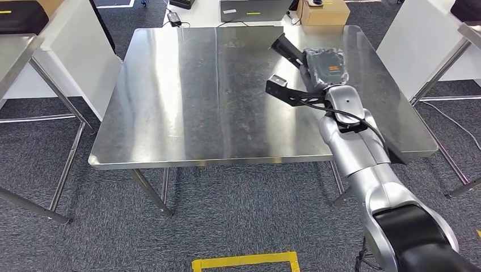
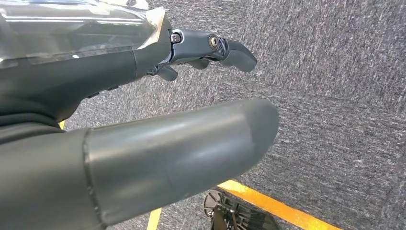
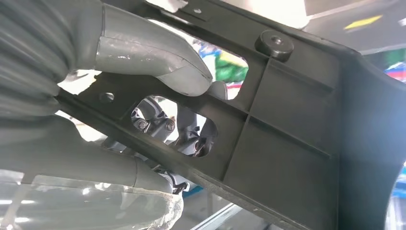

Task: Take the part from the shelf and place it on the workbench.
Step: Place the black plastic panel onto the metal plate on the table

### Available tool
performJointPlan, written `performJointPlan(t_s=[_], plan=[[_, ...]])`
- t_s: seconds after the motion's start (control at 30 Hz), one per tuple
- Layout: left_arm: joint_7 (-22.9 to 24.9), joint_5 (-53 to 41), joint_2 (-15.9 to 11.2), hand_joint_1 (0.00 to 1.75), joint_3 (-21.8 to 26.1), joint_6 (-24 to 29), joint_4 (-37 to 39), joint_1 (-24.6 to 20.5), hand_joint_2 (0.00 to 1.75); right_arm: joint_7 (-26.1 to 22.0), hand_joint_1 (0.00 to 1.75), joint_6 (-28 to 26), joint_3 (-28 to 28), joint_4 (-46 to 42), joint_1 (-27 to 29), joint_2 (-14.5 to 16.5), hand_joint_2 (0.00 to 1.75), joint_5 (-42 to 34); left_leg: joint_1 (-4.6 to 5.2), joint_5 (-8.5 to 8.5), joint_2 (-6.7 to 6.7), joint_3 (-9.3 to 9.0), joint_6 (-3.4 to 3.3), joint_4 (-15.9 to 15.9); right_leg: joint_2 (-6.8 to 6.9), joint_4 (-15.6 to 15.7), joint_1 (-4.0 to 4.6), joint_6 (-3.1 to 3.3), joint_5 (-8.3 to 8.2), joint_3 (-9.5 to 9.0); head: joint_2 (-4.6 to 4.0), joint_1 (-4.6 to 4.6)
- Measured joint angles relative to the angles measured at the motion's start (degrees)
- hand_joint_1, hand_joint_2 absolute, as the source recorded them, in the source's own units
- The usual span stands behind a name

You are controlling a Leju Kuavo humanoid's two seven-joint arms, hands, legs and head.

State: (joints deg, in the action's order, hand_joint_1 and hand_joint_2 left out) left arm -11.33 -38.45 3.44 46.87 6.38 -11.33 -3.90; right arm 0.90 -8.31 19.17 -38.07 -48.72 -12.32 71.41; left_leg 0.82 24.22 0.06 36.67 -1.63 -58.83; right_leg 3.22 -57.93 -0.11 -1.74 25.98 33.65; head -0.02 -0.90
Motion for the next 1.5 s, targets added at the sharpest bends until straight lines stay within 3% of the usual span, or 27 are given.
performJointPlan(t_s=[0.27,0.57,1.23,1.37,1.43,1.5], plan=[[-0.67,-0.97,-0.15,0.00,1.01,-0.67,-0.26,0.02,0.00,0.11,1.75,2.53,-3.42,-2.99,-4.61,-5.62,1.75,3.88,0.13,-0.13,-0.01,0.08,-0.39,-0.01,-0.02,0.03,-0.12,-0.30,-0.19,0.10,0.00,0.01],[-0.99,-1.64,-0.15,0.00,1.67,-1.73,-0.28,0.00,0.00,-1.75,1.75,3.19,-5.24,-5.95,-7.44,-7.15,1.75,4.14,0.04,-0.16,0.05,0.04,-0.43,-0.01,-0.05,0.02,-0.05,-0.31,-0.20,0.08,0.00,0.01],[1.08,-1.84,0.30,0.00,3.84,-2.00,-0.28,-0.12,0.00,-5.18,1.75,3.33,-3.85,-4.10,-11.55,-0.68,1.75,4.31,0.02,-0.18,0.07,0.05,-0.44,0.00,-0.04,0.01,0.00,-0.31,-0.20,0.07,0.00,0.01],[1.54,-1.88,0.31,0.00,4.11,-1.97,-0.28,-0.13,0.00,-5.23,1.75,3.29,-3.64,-3.66,-12.39,0.08,1.75,4.36,-0.04,-0.04,-0.01,-0.19,-1.55,0.53,-0.05,0.54,-0.55,-1.11,-0.34,-0.13,0.00,0.03],[1.74,-2.07,0.39,0.00,4.14,-1.97,-0.28,-0.20,0.00,-5.26,1.75,3.22,-3.58,-3.48,-13.08,0.17,1.75,4.42,-0.57,-0.51,-0.11,-1.01,-2.00,1.67,-1.23,-1.83,-0.45,-1.04,0.91,0.99,0.00,0.01],[1.89,-2.30,0.45,0.00,4.15,-1.97,-0.28,-0.41,0.00,-5.29,1.75,3.14,-3.50,-3.06,-13.50,-0.04,1.75,4.45,-0.90,-0.72,-0.35,-1.43,-2.18,2.10,-2.65,-8.82,-0.60,-0.67,3.76,4.42,0.00,-0.02]])
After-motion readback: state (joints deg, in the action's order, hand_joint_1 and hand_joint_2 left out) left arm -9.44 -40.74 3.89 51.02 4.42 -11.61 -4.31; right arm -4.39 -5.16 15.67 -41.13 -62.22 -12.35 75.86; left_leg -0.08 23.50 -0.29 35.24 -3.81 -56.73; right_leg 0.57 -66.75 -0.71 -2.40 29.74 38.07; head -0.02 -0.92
